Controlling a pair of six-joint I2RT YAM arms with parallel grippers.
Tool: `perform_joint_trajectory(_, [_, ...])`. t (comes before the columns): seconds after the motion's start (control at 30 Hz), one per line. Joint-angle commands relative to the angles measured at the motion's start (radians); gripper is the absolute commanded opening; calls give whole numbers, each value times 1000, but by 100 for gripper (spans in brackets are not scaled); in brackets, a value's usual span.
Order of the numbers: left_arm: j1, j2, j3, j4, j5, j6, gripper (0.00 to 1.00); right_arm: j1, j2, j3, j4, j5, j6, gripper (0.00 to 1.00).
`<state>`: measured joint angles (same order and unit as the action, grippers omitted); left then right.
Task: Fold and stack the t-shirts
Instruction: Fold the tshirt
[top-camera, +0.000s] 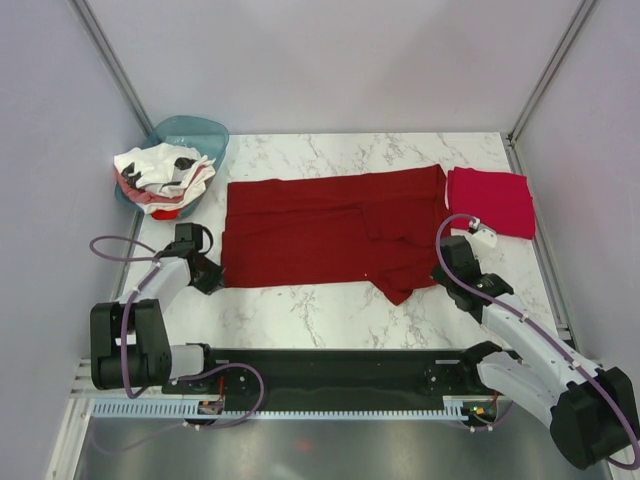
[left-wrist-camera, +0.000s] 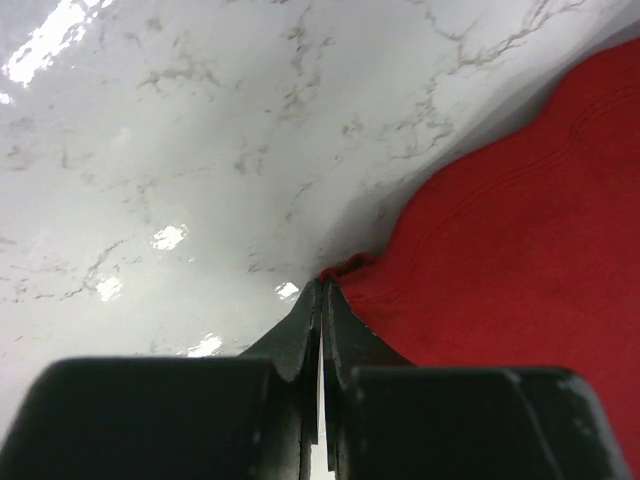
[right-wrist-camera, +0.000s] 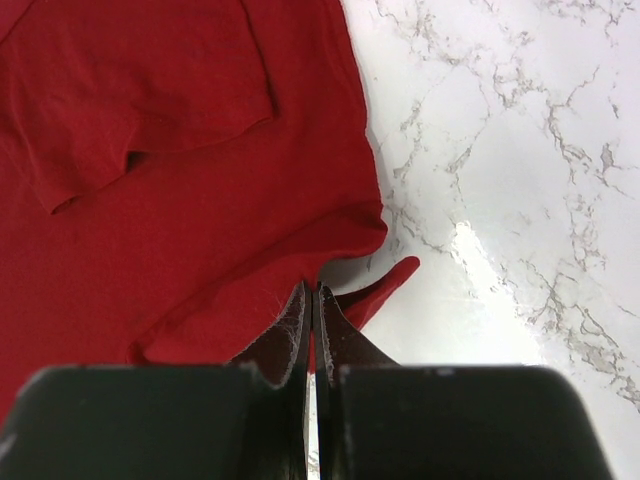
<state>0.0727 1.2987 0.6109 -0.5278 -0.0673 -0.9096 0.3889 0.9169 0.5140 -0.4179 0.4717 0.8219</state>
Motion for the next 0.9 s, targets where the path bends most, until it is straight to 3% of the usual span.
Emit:
perform_joint_trajectory(0.0, [-2, 13, 26, 63, 11, -11, 2, 1, -13, 3, 30, 8, -9, 3])
perform_joint_trajectory(0.33, [-2, -134, 53, 22, 44, -18, 2, -1, 36, 110, 22, 15, -27, 3])
perform_joint_trajectory(0.87, [1, -53, 165, -17, 54, -57, 2, -41, 210, 290, 10, 33, -23, 2])
